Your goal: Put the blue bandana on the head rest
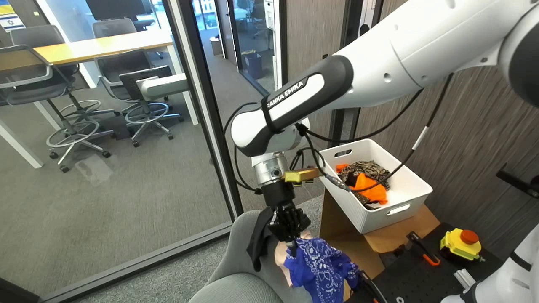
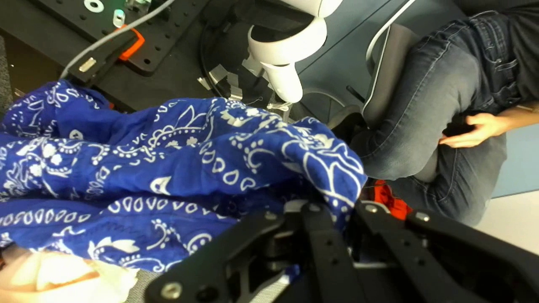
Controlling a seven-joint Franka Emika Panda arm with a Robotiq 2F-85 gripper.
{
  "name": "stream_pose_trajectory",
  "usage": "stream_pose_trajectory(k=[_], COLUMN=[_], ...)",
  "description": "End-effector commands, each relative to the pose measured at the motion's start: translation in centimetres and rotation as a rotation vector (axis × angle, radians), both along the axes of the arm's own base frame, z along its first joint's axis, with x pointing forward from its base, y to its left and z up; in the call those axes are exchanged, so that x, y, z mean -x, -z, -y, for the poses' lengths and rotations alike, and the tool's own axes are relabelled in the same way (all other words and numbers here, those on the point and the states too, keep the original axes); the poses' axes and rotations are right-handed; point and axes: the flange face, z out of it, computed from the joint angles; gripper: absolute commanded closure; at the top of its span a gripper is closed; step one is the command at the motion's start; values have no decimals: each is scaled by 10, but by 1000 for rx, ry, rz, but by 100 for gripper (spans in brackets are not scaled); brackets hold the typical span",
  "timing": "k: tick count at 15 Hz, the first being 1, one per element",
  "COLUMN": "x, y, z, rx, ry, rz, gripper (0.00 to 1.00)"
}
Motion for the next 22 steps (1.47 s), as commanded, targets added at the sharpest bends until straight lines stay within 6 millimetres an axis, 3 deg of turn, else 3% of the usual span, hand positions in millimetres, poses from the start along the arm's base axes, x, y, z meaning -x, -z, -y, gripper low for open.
stream_pose_trajectory(k=[1, 5, 13, 18, 22], x=[-29, -51, -88, -101, -106], y=[28, 59, 99, 98, 90], z=[-26, -38, -49, -50, -55], rx=[22, 35, 49, 27, 34], ry=[-18, -16, 29, 69, 62], rz=[-71, -129, -180, -101, 89], gripper=[87, 86, 87, 87, 87])
